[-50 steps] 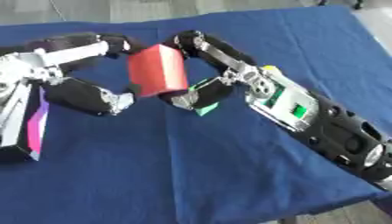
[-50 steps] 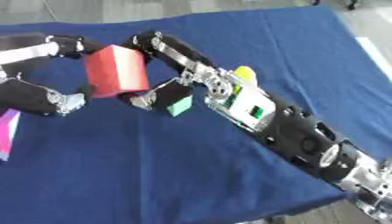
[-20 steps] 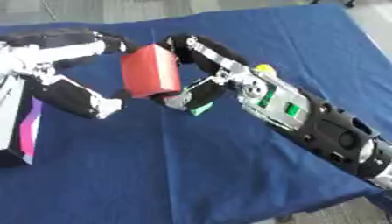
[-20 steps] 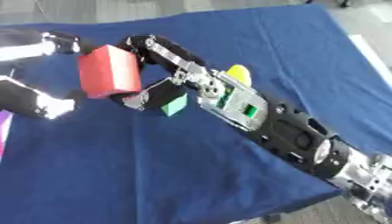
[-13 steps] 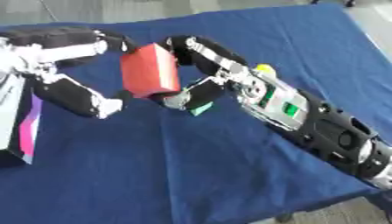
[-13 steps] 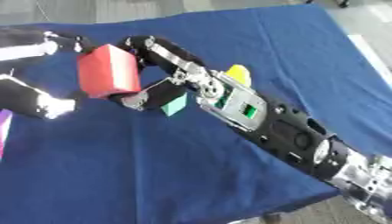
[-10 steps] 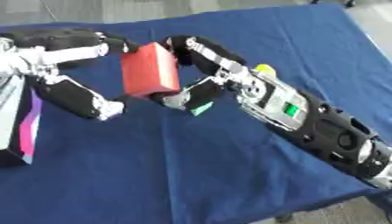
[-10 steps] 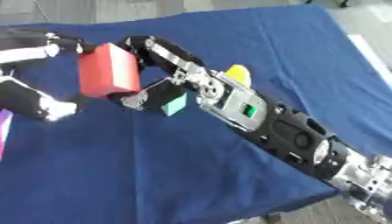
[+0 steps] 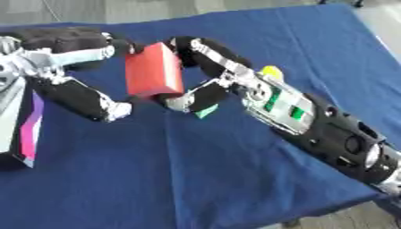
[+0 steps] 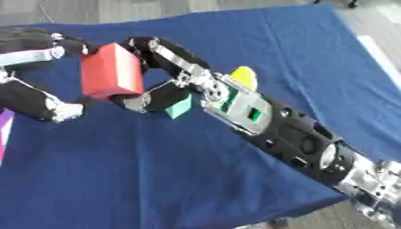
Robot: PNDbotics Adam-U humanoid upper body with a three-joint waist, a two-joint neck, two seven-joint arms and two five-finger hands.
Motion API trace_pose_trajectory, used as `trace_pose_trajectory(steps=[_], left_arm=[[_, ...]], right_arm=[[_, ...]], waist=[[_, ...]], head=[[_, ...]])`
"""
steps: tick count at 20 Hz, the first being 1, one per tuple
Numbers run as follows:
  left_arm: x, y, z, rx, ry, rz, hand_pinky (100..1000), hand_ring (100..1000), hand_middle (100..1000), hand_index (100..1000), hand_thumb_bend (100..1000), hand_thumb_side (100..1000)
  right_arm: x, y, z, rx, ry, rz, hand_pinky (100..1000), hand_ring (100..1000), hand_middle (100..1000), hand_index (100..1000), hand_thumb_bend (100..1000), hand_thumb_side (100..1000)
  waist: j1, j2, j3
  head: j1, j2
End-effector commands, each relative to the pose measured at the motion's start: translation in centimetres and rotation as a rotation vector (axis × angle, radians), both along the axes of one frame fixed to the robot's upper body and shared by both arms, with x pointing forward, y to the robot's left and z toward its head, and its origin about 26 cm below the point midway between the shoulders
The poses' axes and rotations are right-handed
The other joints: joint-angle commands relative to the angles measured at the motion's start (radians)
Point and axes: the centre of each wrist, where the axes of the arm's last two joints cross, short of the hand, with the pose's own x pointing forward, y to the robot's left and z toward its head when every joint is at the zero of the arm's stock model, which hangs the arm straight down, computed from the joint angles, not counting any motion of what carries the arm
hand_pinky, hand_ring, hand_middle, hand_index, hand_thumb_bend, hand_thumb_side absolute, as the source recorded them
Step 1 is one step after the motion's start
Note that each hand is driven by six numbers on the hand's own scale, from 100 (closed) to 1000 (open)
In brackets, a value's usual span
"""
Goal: Pick up the objects with one hand, pass them to the other hand, and then place them into the box on the other side of the table.
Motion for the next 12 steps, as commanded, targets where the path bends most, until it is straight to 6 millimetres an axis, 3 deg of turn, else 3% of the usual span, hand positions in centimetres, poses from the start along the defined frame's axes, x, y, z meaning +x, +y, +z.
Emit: trace_pose_trajectory(steps=[1, 5, 12], left_arm=[[-0.64, -1.22, -0.69, 0.029, -0.013, -0.029, 1000, 1000, 763, 957, 178, 546], [-0.70, -1.49, -0.89, 0.000, -0.010, -0.020, 1000, 1000, 757, 949, 150, 576], [-0.91, -1.91, -1.04, -0.005, -0.028, -0.017, 1000, 1000, 754, 946, 177, 557]], right_arm=[[-0.07, 0.27, 1.89, 0.027, -0.083, 0.024, 554, 571, 548, 734, 100, 100], [-0.05, 0.42, 1.93, 0.020, -0.106, 0.039, 557, 572, 547, 735, 100, 100], [-0.06, 0.63, 1.88, 0.007, -0.139, 0.061, 558, 572, 545, 734, 100, 100]], waist=[[0.006, -0.004, 0.000], [0.006, -0.002, -0.002], [0.008, -0.001, -0.003]], head=[[-0.004, -0.002], [-0.008, -0.002], [-0.009, -0.002]])
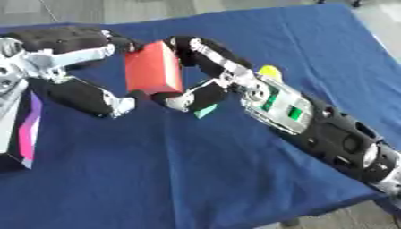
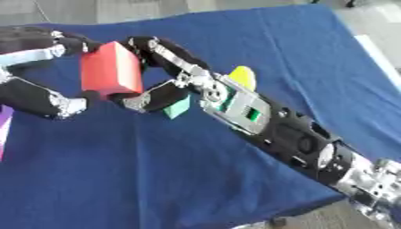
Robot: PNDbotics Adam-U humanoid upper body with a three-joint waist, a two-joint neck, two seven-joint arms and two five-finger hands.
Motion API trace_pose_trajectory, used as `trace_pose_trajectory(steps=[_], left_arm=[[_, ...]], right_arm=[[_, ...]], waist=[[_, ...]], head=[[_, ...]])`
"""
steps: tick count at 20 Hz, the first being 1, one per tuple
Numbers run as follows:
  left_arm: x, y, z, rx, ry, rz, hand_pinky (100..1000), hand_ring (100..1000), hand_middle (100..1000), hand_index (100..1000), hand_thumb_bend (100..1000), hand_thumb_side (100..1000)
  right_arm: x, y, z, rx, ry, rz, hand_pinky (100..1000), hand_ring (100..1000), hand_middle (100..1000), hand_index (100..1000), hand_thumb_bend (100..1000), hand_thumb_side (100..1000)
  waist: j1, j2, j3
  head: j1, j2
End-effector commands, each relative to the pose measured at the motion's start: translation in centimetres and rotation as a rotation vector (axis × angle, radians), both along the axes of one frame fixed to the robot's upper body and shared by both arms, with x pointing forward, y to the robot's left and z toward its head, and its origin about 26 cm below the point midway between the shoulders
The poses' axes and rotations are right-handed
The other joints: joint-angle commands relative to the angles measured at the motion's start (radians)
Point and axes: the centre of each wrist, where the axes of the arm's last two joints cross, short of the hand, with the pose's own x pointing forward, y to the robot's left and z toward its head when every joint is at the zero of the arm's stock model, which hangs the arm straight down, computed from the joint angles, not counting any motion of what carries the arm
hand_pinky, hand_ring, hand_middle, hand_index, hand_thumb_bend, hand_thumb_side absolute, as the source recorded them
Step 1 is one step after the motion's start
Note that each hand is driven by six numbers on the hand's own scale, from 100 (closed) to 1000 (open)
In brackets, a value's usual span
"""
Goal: Pick up the objects with one hand, pass them to the other hand, and then place them into the box on the other side of the table.
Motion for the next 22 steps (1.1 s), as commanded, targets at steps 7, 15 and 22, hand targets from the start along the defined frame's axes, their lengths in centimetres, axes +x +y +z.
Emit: trace_pose_trajectory(steps=[7, 15, 22], left_arm=[[-0.90, -1.93, -0.97, 0.030, -0.030, -0.042, 1000, 1000, 761, 947, 230, 475], [-0.75, -2.11, -1.21, 0.067, -0.051, -0.050, 1000, 1000, 763, 949, 283, 462], [-0.48, -2.23, -1.50, 0.066, -0.064, -0.047, 1000, 1000, 757, 947, 268, 485]], right_arm=[[-0.26, 0.90, 2.12, 0.017, -0.118, 0.037, 558, 571, 543, 731, 100, 100], [-0.29, 1.07, 1.99, 0.021, -0.120, 0.029, 551, 568, 541, 735, 100, 100], [-0.31, 1.13, 1.91, 0.023, -0.127, 0.033, 553, 568, 542, 736, 100, 100]], waist=[[0.009, 0.001, -0.001], [0.009, 0.001, 0.002], [0.008, 0.000, 0.003]], head=[[-0.009, -0.002], [-0.019, -0.002], [-0.023, -0.002]])
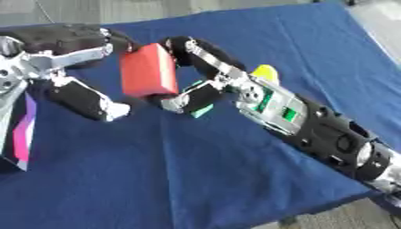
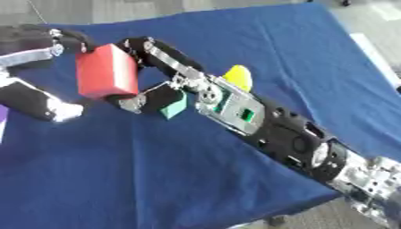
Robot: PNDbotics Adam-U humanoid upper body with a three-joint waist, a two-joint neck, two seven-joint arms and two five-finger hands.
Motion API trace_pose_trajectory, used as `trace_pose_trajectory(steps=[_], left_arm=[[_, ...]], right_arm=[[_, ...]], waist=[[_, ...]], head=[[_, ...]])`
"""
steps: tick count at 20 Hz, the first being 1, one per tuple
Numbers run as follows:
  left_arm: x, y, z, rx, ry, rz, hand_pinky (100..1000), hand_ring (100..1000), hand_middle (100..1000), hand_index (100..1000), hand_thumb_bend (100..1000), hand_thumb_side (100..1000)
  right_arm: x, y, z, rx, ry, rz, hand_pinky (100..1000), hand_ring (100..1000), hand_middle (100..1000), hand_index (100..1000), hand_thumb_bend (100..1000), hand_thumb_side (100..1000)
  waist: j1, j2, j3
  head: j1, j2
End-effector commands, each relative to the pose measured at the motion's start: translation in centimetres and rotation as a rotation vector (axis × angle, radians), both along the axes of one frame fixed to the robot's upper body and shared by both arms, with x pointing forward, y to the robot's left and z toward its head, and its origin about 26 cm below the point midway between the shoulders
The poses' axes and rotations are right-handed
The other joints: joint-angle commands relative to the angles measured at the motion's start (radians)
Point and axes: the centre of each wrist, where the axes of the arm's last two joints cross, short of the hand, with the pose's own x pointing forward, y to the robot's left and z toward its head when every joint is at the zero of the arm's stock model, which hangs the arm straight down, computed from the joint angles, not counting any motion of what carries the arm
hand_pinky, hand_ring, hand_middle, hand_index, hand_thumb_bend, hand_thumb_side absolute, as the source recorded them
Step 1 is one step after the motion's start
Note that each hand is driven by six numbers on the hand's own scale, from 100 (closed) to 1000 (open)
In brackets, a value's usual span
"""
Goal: Pick up the objects with one hand, pass them to the other hand, and then place them into the box on the other side of the table.
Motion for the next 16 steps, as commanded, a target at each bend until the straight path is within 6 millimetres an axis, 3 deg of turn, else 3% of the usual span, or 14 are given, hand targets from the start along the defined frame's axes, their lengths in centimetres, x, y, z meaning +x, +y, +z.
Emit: trace_pose_trajectory(steps=[1, 16], left_arm=[[-0.60, -1.72, -1.41, 0.046, 0.009, -0.035, 1000, 1000, 755, 945, 263, 476], [-0.47, -2.46, -1.95, 0.032, -0.030, -0.039, 1000, 1000, 749, 929, 321, 411]], right_arm=[[-0.41, 1.09, 2.23, 0.031, -0.102, 0.059, 554, 568, 542, 737, 100, 100], [-0.42, 1.29, 2.22, 0.005, -0.136, 0.047, 554, 564, 539, 738, 100, 100]], waist=[[0.008, -0.003, 0.000], [0.009, -0.003, -0.003]], head=[[-0.006, -0.002], [-0.013, -0.002]])
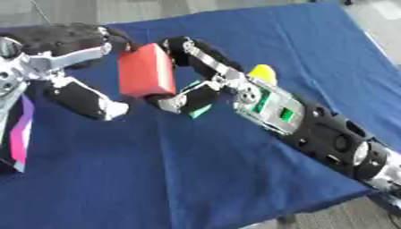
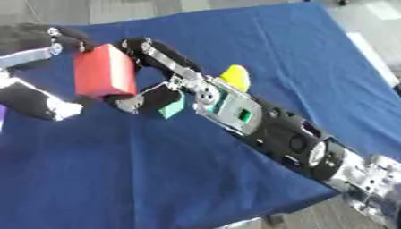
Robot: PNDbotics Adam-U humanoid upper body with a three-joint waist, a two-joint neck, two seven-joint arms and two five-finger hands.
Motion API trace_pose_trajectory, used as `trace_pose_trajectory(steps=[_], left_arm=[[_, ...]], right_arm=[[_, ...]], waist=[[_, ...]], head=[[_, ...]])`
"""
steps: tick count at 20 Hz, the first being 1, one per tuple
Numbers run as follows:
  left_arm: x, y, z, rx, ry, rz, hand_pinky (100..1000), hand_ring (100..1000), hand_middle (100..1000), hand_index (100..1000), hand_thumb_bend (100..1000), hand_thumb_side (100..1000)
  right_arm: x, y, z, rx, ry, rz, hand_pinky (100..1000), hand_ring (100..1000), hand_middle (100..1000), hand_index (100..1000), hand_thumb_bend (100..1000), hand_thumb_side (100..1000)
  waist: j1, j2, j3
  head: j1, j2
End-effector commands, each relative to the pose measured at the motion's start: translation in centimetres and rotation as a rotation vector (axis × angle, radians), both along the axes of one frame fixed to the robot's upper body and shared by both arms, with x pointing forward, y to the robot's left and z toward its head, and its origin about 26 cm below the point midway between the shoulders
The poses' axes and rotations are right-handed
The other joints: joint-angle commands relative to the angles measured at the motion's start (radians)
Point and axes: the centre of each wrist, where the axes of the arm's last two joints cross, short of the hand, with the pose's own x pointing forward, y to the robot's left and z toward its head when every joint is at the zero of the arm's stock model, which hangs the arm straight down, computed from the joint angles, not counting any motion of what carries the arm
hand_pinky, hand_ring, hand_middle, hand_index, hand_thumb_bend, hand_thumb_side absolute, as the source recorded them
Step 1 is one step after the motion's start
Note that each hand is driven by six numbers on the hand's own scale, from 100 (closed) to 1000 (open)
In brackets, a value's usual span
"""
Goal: Pick up the objects with one hand, pass them to the other hand, and then place them into the box on the other side of the table.
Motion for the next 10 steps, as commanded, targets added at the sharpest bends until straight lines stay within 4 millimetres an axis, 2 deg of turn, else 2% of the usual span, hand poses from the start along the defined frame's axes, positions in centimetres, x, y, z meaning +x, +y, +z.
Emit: trace_pose_trajectory(steps=[1, 6, 7, 10], left_arm=[[-0.62, -2.05, -1.60, 0.055, 0.002, -0.040, 1000, 1000, 749, 929, 331, 408], [-0.57, -2.33, -1.84, 0.060, -0.026, -0.051, 1000, 1000, 747, 929, 362, 380], [-0.56, -2.37, -1.86, 0.059, -0.031, -0.052, 1000, 1000, 742, 925, 392, 334], [-0.48, -2.54, -2.02, 0.053, -0.052, -0.053, 1000, 1000, 731, 910, 402, 302]], right_arm=[[-0.52, 1.34, 2.46, 0.021, -0.115, 0.058, 553, 563, 539, 738, 100, 100], [-0.53, 1.47, 2.42, 0.015, -0.123, 0.041, 551, 561, 537, 737, 100, 100], [-0.54, 1.50, 2.39, 0.015, -0.124, 0.037, 549, 560, 536, 737, 100, 100], [-0.57, 1.60, 2.30, 0.012, -0.126, 0.027, 549, 560, 536, 736, 100, 100]], waist=[[0.009, -0.003, -0.001], [0.009, -0.003, -0.001], [0.009, -0.003, -0.002], [0.008, -0.003, -0.002]], head=[[-0.003, -0.002], [-0.004, -0.002], [-0.004, -0.002], [-0.004, -0.002]])
